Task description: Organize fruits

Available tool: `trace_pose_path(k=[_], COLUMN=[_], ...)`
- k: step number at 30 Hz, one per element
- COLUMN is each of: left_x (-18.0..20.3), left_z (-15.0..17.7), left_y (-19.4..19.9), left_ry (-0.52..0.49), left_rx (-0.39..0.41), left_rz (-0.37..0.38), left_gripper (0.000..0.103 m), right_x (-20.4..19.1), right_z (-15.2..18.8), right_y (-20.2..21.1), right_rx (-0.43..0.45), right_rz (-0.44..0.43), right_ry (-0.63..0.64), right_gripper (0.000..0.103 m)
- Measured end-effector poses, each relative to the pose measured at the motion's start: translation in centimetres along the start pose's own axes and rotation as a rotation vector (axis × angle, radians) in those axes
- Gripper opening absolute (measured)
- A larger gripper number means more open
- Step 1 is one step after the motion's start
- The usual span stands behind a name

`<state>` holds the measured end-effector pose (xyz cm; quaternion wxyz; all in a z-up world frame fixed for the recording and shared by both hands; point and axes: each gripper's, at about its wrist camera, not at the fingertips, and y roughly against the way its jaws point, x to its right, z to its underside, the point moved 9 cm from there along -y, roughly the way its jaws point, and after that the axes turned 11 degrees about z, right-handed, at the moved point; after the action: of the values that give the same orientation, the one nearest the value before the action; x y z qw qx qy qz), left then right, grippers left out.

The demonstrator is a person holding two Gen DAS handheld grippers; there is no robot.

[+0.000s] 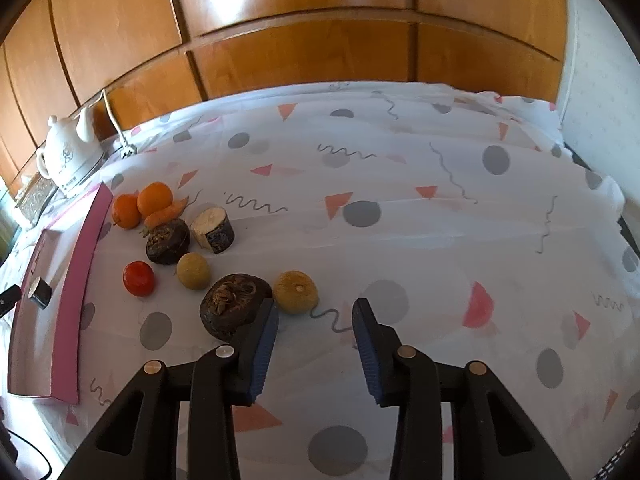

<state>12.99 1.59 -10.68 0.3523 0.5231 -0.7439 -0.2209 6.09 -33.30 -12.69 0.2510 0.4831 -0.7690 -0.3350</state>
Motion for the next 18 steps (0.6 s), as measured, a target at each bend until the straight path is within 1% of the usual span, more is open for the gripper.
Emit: trace_pose_path(k=[5,11,13,15,18], left_x=[0.1,0.0,-0.3,-0.8,-1.5], left_z=[0.1,0.7,1.0,1.1,1.5], left_y=[1.3,2.4,2.8,3.1,3.4], left_ry=[0.007,0.023,0.026,0.035,0.054], left_rx=[0.012,0.016,0.022,0.028,0.029], left_rz=[0.015,0.018,0.007,-0.005,-0.017], left_gripper=[0.051,0.052,0.054,0.057,0.057], right_x=[-0.3,-0.3,-0.7,-1.4,-1.6], right_z=[-0.4,-1.2,-1.1,-0.9,-0.8], right_y=[-1.3,-2.7,-3.0,-2.9,-2.7], right_rx=[-0.041,-0.070,-0.083,-0.075,-0.055], right_rz=[-0.069,-0.089,-0.109,-0.098,-0.076], right_ry=[-0.060,-0.085,-0.076,-0.036,-0.001], right_gripper=[0.039,0.038,0.033,0.026,0.026])
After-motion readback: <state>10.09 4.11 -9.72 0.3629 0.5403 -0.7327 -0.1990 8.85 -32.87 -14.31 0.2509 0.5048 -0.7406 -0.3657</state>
